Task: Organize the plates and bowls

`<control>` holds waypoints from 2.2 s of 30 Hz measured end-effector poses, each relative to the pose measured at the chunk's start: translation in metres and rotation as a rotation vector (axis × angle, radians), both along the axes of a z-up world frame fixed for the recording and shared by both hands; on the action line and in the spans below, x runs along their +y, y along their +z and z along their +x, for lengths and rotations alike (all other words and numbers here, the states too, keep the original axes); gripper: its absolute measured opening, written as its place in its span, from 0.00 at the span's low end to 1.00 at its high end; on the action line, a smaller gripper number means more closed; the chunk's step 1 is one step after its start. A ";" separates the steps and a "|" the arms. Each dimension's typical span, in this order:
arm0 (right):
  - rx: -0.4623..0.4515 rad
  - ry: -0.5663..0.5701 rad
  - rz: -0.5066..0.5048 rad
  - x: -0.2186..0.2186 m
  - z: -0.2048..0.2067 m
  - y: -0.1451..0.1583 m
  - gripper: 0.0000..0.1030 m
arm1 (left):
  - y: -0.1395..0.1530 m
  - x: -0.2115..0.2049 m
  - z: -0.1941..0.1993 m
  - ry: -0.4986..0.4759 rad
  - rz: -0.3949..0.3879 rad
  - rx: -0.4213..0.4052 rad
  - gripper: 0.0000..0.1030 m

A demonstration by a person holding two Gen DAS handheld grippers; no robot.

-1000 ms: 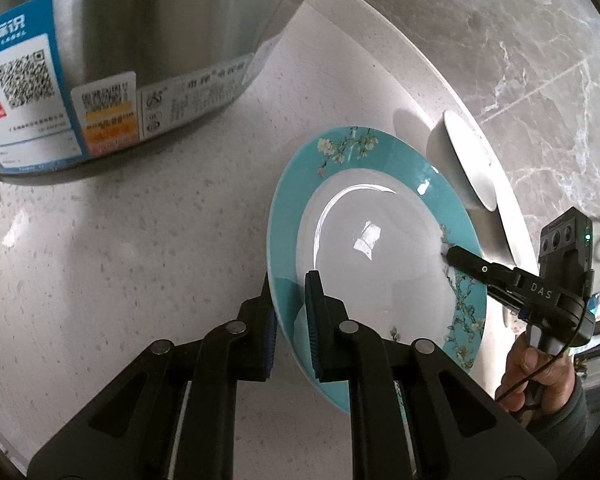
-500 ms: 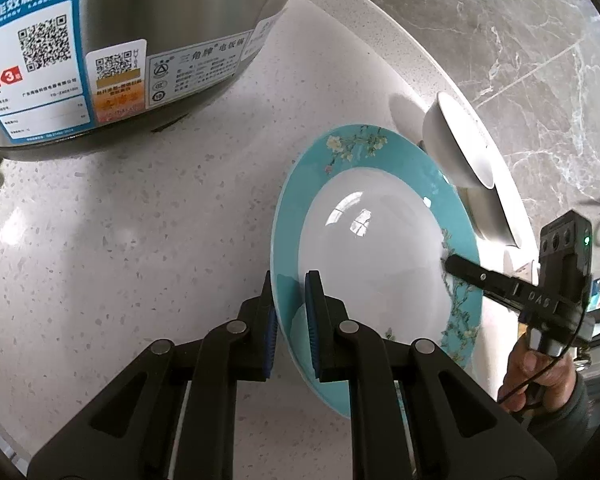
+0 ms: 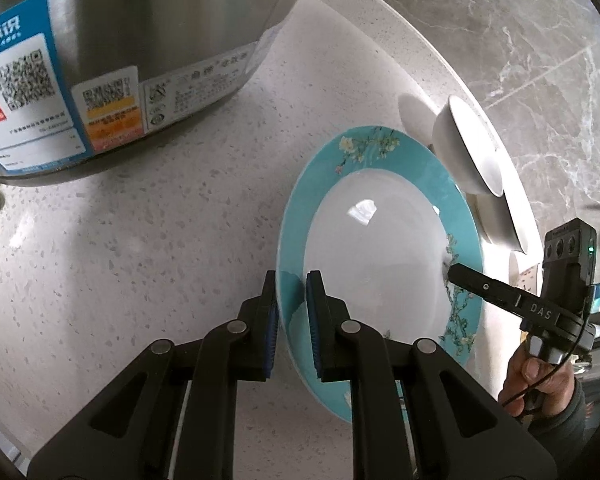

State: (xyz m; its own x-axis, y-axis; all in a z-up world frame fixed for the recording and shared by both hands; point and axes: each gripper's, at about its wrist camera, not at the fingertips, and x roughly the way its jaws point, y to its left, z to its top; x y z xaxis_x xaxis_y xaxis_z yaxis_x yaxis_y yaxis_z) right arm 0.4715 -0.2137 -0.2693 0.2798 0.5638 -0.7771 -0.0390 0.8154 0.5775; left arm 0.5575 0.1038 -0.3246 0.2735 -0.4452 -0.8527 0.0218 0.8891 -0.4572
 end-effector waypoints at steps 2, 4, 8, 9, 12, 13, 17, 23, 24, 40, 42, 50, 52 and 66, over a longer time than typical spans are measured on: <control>0.004 -0.006 -0.017 0.000 0.003 0.002 0.16 | 0.001 -0.004 0.003 -0.015 0.019 -0.002 0.13; 0.001 -0.013 -0.040 0.001 0.005 0.005 0.27 | 0.002 -0.007 0.005 -0.024 0.032 0.000 0.13; -0.017 -0.008 -0.076 0.005 0.012 0.012 0.52 | 0.002 -0.010 0.011 -0.026 0.035 -0.008 0.14; -0.022 0.007 -0.084 0.007 0.015 0.012 0.52 | 0.002 -0.012 0.011 -0.029 0.039 -0.010 0.14; -0.014 0.048 -0.108 0.013 0.020 0.009 0.21 | 0.004 -0.017 0.015 -0.054 0.072 -0.033 0.14; -0.022 0.044 -0.140 0.013 0.020 0.009 0.15 | 0.004 -0.016 0.015 -0.057 0.080 -0.043 0.14; -0.010 0.033 -0.135 0.010 0.020 0.007 0.14 | 0.003 -0.014 0.017 -0.063 0.078 -0.045 0.13; -0.014 0.000 -0.138 0.005 0.010 0.010 0.14 | 0.008 -0.013 0.012 -0.076 0.077 -0.052 0.13; -0.016 -0.002 -0.139 0.005 0.008 0.013 0.14 | 0.010 -0.013 0.009 -0.078 0.076 -0.056 0.13; -0.046 -0.114 -0.147 -0.032 -0.074 0.070 0.14 | 0.069 -0.041 -0.037 -0.220 0.005 -0.070 0.13; -0.043 -0.150 -0.145 -0.042 -0.093 0.076 0.14 | 0.077 -0.052 -0.050 -0.263 -0.001 -0.071 0.13; -0.032 -0.284 -0.147 -0.074 -0.178 0.097 0.14 | 0.099 -0.098 -0.108 -0.429 -0.026 -0.074 0.13; -0.030 -0.311 -0.146 -0.079 -0.197 0.100 0.14 | 0.103 -0.104 -0.122 -0.462 -0.029 -0.074 0.13; 0.059 -0.460 -0.099 -0.110 -0.298 0.069 0.13 | 0.084 -0.169 -0.202 -0.669 0.019 -0.035 0.13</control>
